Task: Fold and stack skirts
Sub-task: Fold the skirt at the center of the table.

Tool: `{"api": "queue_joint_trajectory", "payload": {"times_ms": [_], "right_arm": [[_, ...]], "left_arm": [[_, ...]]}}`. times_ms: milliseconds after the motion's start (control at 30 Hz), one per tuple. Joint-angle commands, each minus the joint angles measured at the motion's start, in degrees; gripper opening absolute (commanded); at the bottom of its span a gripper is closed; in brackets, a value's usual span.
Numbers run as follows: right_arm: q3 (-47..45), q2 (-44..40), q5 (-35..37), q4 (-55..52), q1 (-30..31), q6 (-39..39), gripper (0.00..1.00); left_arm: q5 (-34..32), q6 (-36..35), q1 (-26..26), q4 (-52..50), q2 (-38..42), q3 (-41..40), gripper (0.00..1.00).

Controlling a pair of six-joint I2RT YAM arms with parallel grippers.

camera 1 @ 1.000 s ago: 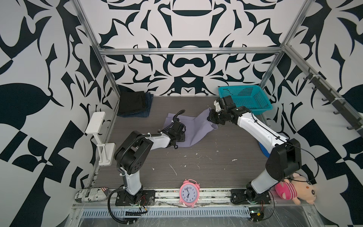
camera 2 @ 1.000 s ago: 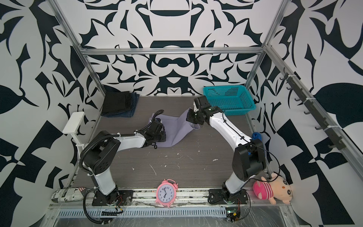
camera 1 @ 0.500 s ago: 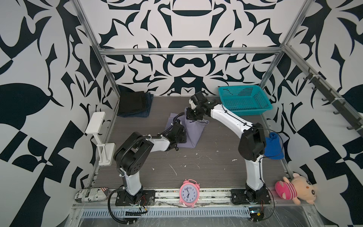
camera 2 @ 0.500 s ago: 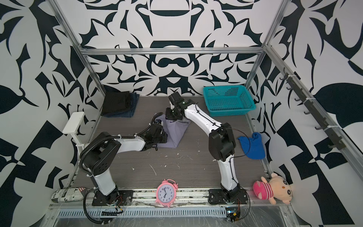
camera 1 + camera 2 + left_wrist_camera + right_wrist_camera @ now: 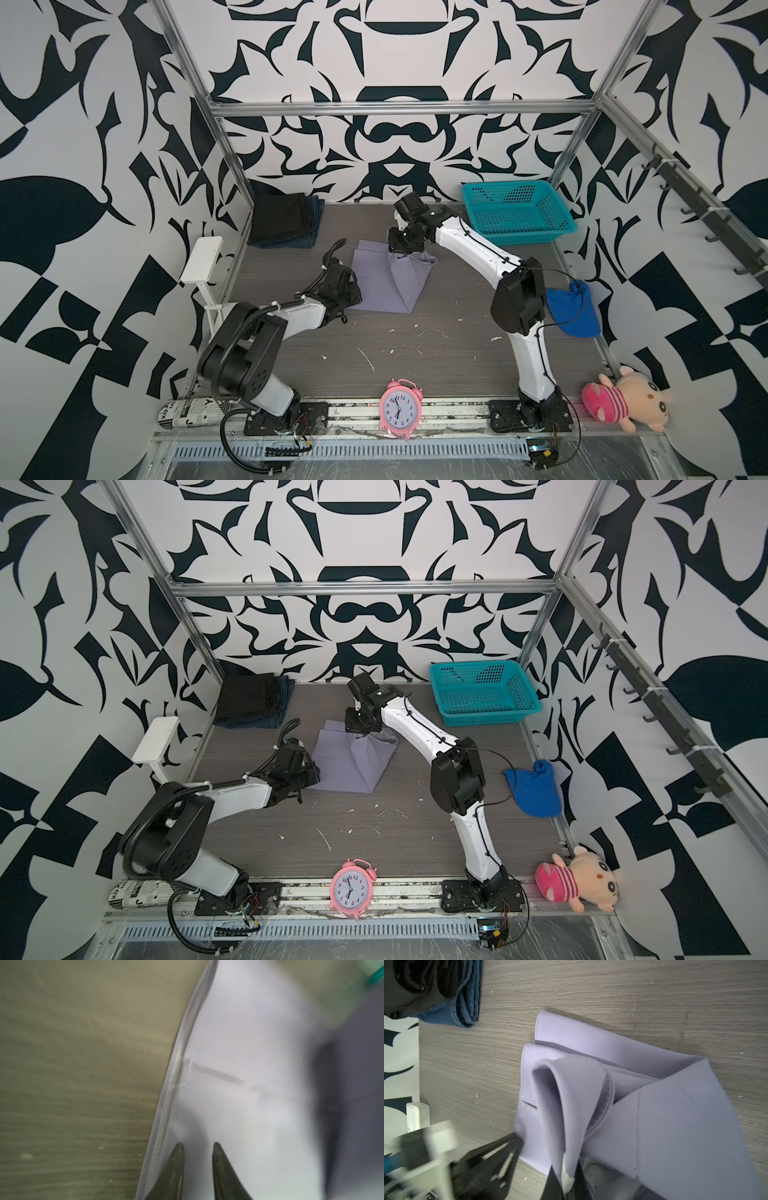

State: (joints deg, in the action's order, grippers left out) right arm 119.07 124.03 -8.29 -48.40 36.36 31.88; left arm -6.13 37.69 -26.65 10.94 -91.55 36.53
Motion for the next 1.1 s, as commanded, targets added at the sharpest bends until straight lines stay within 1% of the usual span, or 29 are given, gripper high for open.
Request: {"api": "queue_joint_trajectory", "payload": {"times_ms": [0, 133, 200, 400, 433, 467, 500, 533, 600, 667, 733, 800, 833, 900, 967, 1000, 1033, 1067], "right_arm": [[5.6, 0.8, 1.4, -2.8, 1.4, -2.0, 0.0], [11.3, 4.1, 1.6, -6.1, 2.5, -3.4, 0.0], [14.4, 6.3, 1.5, -7.7, 2.9, -3.6, 0.0], [22.6, 13.4, 0.9, -9.7, 3.4, -4.5, 0.0], [25.2, 15.2, 0.2, -10.4, 3.4, -4.7, 0.05], [27.4, 16.6, -1.0, -10.9, 3.4, -5.0, 0.2], [30.1, 18.6, -3.0, -11.3, 3.4, -5.1, 0.39], [34.0, 20.3, -4.1, -12.4, 3.4, -5.1, 0.48], [39.5, 21.6, -4.8, -14.3, 3.4, -5.9, 0.5], [40.5, 19.7, -5.3, -13.9, 3.3, -6.9, 0.61], [38.4, 15.1, -5.9, -12.6, 3.1, -8.3, 0.62], [34.5, 10.1, -6.3, -11.2, 2.9, -9.6, 0.62], [31.7, 7.1, -6.6, -10.5, 2.5, -9.9, 0.62], [21.7, 0.2, -6.7, -7.5, 1.1, -10.4, 0.62], [8.9, -7.3, -6.3, -1.9, -1.1, -9.5, 0.62], [1.5, -11.0, -6.3, 1.6, -2.5, -8.4, 0.62], [-5.2, -13.9, -6.2, 4.6, -3.9, -7.4, 0.62], [-10.6, -16.4, -6.3, 7.1, -5.4, -6.5, 0.62]], "left_arm": [[2.5, 1.4, -0.2, -0.1, -4.6, 0.5, 0.25], [3.6, 1.8, -0.2, 1.9, -8.1, 1.3, 0.22], [3.9, 1.8, -0.3, 2.2, -8.6, 1.3, 0.2], [2.7, 1.4, -0.4, 1.1, -5.2, 0.5, 0.2], [2.3, 1.2, -0.4, 0.3, -4.4, 0.6, 0.21], [2.0, 1.0, -0.4, -0.3, -3.7, 0.6, 0.22], [1.9, 0.8, -0.5, -0.8, -2.9, 0.6, 0.22], [1.6, 0.7, -0.5, -1.5, -2.0, 0.5, 0.23], [0.7, 0.5, -0.8, -2.8, 0.1, 0.4, 0.24], [-0.9, 0.2, -1.3, -4.4, 3.1, 0.1, 0.27], [-2.7, -0.2, -1.8, -5.9, 7.1, -0.4, 0.32], [-3.6, -0.6, -2.0, -7.2, 11.2, -0.7, 0.32], [-4.0, -1.0, -2.1, -8.0, 13.5, -0.5, 0.33], [-4.1, -2.4, -2.4, -10.2, 17.1, 0.8, 0.37], [-4.2, -3.9, -3.1, -12.1, 20.0, 3.0, 0.48], [-3.3, -4.9, -3.3, -12.1, 20.2, 4.1, 0.55], [-2.1, -5.8, -3.3, -12.0, 19.3, 5.3, 0.66], [-1.7, -6.8, -3.3, -12.6, 17.0, 7.2, 0.69]]}}
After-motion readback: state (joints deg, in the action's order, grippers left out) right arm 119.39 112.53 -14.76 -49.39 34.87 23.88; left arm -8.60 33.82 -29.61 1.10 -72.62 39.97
